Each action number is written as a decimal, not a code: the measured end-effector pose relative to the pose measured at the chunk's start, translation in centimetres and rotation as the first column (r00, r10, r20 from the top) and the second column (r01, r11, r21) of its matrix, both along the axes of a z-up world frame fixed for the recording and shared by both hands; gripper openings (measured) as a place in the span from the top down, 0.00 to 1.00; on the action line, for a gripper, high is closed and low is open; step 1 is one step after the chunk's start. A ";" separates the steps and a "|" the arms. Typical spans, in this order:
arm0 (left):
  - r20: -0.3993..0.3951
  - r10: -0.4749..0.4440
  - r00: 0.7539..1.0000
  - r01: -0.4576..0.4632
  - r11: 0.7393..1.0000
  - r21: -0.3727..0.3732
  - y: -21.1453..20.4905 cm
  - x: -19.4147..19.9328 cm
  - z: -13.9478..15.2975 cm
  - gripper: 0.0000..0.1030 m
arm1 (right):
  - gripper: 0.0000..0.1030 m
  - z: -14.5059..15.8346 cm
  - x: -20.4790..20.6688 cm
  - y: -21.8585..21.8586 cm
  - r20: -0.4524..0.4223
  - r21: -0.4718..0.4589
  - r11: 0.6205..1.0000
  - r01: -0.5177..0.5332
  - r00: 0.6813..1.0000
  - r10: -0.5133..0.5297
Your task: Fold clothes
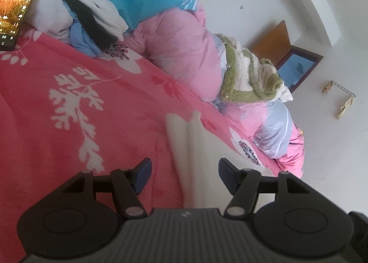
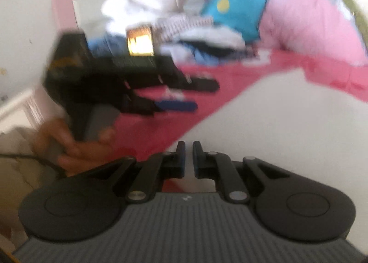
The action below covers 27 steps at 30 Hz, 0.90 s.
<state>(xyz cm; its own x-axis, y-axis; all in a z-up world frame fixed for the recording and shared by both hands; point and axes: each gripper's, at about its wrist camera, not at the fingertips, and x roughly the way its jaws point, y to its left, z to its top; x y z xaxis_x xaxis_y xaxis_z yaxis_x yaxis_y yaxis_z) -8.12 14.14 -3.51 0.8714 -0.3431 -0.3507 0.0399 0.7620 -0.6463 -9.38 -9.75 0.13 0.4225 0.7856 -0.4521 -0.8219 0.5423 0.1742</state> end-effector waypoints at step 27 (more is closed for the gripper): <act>0.066 -0.201 0.977 0.088 0.669 0.738 -15.8 -4.0 0.8 0.28 | 0.93 -2.7 -1.5 -14.8 0.071 -0.059 0.847 0.528 0.849 -0.524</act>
